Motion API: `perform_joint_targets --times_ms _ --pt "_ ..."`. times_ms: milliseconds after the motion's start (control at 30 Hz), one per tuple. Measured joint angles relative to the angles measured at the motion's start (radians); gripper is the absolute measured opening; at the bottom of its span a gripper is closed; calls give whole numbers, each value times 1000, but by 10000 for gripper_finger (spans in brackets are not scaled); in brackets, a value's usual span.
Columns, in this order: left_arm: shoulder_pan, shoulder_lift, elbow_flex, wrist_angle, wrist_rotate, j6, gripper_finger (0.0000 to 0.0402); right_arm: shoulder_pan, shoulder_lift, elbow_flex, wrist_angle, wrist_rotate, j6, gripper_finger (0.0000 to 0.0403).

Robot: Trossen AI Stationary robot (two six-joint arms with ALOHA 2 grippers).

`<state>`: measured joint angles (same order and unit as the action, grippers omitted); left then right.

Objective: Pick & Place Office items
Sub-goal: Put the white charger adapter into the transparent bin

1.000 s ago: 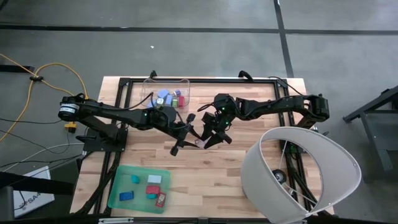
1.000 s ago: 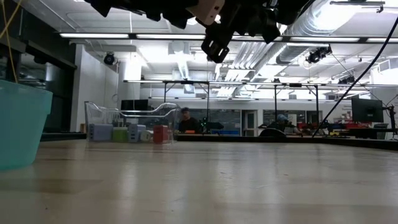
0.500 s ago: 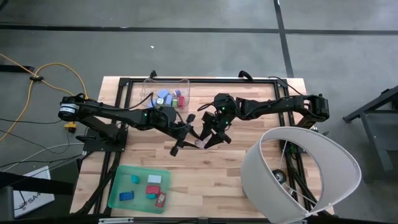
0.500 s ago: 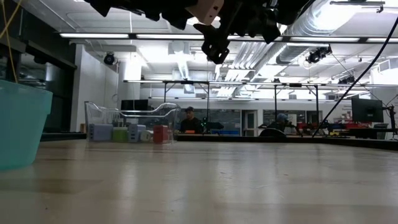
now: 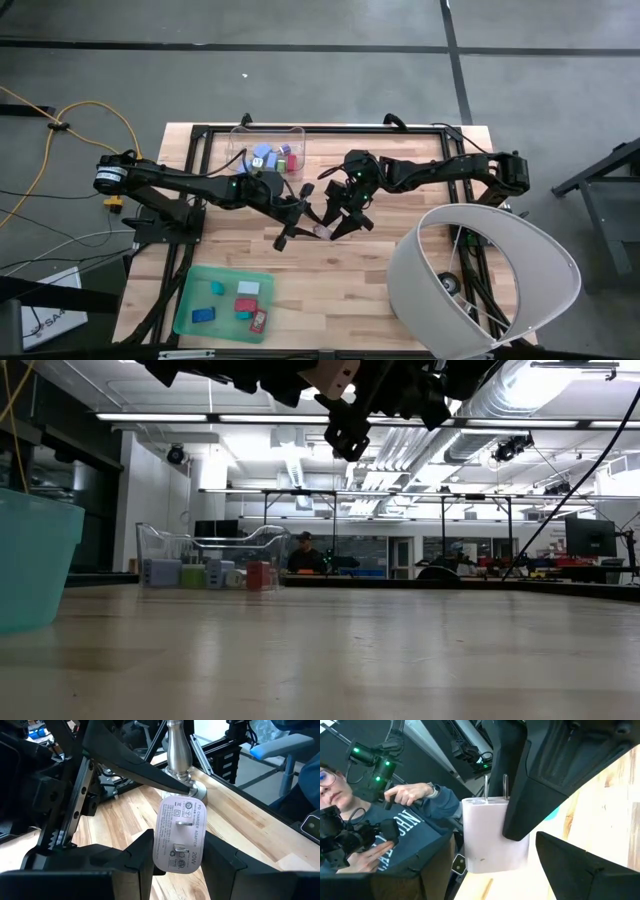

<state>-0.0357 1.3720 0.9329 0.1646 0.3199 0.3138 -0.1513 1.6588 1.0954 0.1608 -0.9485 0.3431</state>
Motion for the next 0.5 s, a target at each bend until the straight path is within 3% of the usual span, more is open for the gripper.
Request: perform_joint_targets --times_ms 500 --pt "-25 0 0 -5 -1 1 121 -42 0 0 -8 -54 0 267"
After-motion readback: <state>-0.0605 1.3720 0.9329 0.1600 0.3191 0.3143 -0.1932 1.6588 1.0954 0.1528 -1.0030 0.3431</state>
